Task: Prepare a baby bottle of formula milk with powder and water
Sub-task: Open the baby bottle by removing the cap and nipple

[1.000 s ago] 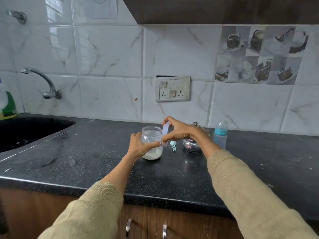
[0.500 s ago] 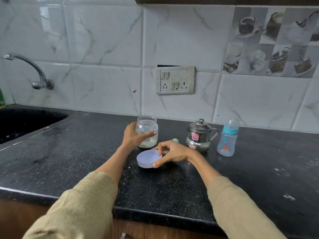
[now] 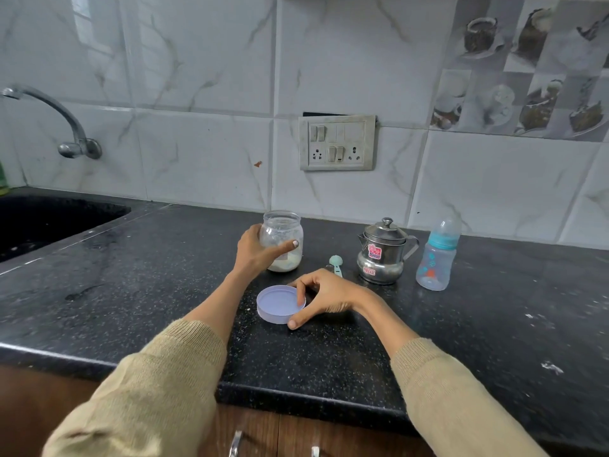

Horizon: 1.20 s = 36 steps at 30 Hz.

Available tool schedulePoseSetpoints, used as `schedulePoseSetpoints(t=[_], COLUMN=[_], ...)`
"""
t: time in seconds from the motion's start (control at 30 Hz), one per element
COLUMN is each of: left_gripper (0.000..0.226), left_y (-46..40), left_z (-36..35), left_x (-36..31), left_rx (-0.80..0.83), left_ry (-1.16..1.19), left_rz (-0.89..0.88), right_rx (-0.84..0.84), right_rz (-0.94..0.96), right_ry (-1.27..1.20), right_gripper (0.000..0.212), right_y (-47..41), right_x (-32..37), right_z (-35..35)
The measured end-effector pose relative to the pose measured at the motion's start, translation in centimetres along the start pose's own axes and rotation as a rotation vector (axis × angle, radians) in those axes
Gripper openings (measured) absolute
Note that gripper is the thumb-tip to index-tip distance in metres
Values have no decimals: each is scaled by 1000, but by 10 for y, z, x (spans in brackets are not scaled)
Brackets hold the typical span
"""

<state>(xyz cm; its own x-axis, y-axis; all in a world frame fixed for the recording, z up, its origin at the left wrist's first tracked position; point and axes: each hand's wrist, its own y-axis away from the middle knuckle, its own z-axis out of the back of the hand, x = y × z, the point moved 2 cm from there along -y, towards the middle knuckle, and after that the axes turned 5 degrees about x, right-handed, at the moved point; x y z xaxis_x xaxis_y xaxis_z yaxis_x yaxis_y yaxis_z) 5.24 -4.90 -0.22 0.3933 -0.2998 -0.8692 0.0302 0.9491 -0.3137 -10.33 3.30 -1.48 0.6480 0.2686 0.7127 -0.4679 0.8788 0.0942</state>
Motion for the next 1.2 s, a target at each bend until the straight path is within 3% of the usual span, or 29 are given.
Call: schedulePoseSetpoints(t=[0.07,0.2,0.43,0.6,0.77,1.0,1.2], left_gripper=[76,117,115,93,119,118,118], left_y=[3,20,64,100,124,156,153], left_z=[1,8,8,9,-1,-25,-48], left_x=[0,-6,-27,-48,-60,-69,-69], left_rx=[5,-10,-39,-33,49,127,170], left_ry=[-14,-4,-39,-56,-62,-53,-55], left_rz=[12,53,-21,-37,-54,-86,-114], right_rx=[-14,-47,-156,-298,-479,-808,-891], right_rz=[2,1,-34,-92,-104,-155,-199], right_ry=[30,7,-37,-76,-166,-286,-332], right_gripper=[33,39,38,40,49,20,20], right_y=[2,12,55,94,129,158,168], right_x=[3,10,19,16,9,-10,-22], right_z=[-2,0,19,30,38,38,40])
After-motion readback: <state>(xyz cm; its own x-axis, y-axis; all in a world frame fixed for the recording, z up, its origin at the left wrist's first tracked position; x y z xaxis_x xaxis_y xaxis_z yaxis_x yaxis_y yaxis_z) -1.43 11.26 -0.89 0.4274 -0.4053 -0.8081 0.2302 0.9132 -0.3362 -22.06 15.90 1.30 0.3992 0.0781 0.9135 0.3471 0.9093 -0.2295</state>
